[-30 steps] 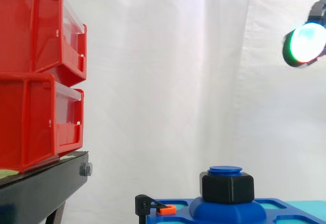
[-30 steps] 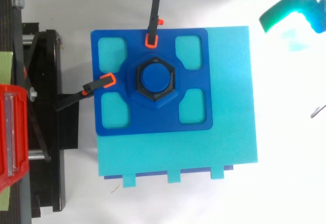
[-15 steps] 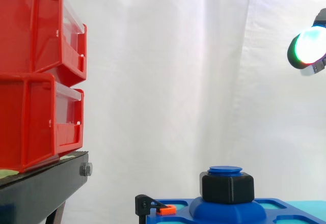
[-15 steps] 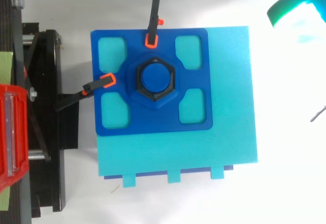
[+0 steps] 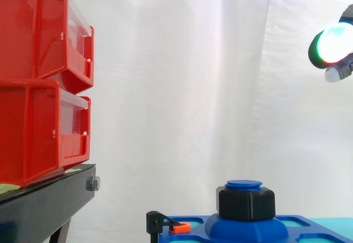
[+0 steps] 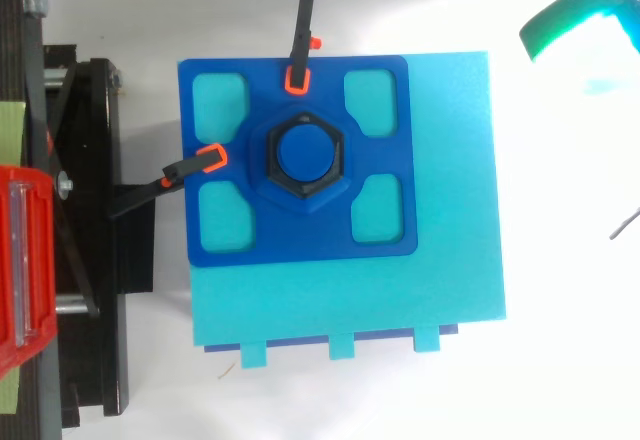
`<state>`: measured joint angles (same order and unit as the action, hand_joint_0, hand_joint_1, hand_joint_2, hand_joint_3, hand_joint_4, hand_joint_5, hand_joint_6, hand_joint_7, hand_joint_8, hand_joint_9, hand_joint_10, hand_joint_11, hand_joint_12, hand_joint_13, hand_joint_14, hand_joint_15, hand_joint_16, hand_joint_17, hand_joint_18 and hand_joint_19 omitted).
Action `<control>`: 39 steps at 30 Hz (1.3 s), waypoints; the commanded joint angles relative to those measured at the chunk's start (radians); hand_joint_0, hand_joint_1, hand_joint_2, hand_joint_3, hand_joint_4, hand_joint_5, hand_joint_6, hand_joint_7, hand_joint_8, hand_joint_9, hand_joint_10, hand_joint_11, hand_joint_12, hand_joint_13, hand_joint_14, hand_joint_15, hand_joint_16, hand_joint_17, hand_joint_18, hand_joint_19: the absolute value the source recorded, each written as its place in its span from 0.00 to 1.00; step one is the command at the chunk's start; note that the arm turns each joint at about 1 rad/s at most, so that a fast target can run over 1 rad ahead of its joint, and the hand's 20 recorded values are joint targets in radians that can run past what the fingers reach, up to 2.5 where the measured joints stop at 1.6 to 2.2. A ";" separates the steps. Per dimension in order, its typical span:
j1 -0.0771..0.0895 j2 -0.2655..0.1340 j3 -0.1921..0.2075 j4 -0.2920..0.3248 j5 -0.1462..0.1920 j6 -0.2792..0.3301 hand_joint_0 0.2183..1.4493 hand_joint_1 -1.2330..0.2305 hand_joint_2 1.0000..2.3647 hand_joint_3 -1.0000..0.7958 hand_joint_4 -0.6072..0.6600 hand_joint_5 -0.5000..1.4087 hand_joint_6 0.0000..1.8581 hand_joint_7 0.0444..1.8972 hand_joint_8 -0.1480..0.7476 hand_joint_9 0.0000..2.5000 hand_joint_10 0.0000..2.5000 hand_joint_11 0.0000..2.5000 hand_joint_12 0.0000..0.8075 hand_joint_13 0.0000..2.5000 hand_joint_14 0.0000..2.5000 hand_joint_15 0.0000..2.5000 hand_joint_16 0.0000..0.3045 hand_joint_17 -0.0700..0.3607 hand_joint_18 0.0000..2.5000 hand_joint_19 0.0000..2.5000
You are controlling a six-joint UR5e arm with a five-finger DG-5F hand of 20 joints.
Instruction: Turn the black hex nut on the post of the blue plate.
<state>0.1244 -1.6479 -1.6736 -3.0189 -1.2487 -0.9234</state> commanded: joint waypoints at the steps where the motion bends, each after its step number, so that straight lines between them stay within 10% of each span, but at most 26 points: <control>1: 0.000 -0.001 0.000 0.000 0.000 0.000 0.18 0.55 0.00 0.28 0.43 0.13 0.27 0.29 0.30 0.00 0.00 0.00 0.41 0.00 0.00 0.00 0.20 0.48 0.00 0.01; 39: 0.000 0.000 0.000 0.000 0.000 0.000 0.18 0.56 0.00 0.28 0.51 0.13 0.27 0.31 0.33 0.00 0.00 0.00 0.44 0.00 0.00 0.00 0.19 0.47 0.00 0.04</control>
<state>0.1245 -1.6480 -1.6737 -3.0189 -1.2490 -0.9235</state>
